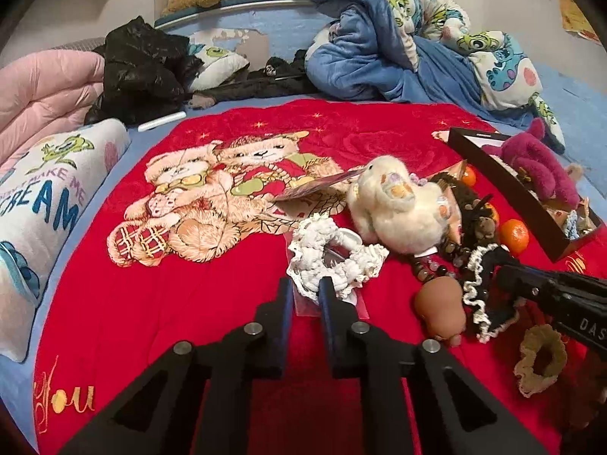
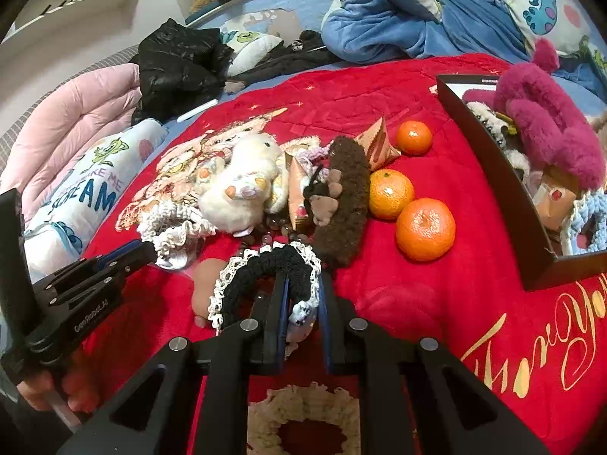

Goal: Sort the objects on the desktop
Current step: 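Close the left tool on the white scrunchie while the right tool grips the black scrunchie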

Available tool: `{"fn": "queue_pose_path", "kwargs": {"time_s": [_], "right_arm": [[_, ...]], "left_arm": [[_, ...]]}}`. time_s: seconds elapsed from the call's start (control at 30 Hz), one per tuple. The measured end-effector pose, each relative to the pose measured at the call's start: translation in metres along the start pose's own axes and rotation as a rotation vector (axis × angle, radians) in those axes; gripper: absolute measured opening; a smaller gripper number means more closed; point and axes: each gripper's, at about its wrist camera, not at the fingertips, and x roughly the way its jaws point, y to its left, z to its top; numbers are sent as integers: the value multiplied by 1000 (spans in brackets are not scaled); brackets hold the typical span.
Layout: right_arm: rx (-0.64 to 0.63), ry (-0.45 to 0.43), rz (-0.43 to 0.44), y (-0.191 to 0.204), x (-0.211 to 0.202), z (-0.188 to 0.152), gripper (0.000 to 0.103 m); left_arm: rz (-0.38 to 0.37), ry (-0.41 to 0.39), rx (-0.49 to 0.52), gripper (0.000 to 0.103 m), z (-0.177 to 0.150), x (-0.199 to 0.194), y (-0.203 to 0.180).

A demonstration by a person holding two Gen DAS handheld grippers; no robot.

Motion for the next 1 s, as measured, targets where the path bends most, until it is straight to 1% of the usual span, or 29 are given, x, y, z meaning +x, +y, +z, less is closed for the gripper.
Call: {"fn": "queue_pose_path", "kwargs": {"time_s": [0.2,0.33,0.57,0.67,0.73,0.83,1.0], "right_arm": [[7,-23,12,4,-7,4,14],[13,-31,14,6,-10,5,14],[11,-59,17,8,-18,8,14],[-15,-83,3,12,-26,10,14],[-45,-112,-8,18,-34,11,14],[-82,-154,-12,27,-47,14,14],[-65,-187,-3,23,-59,19,14]], "left_arm": [[-12,-23,11,11,0,-12,-4],[-18,-47,16,6,2,-21,-7],[-29,-95,7,5,8,-38,-2],[-29,-101,2,5,9,-42,-2],[-32,-99,-5,2,11,-42,-1],[-38,-102,-12,1,13,-44,-2],[-45,-129,6,1,15,-53,-13]]}}
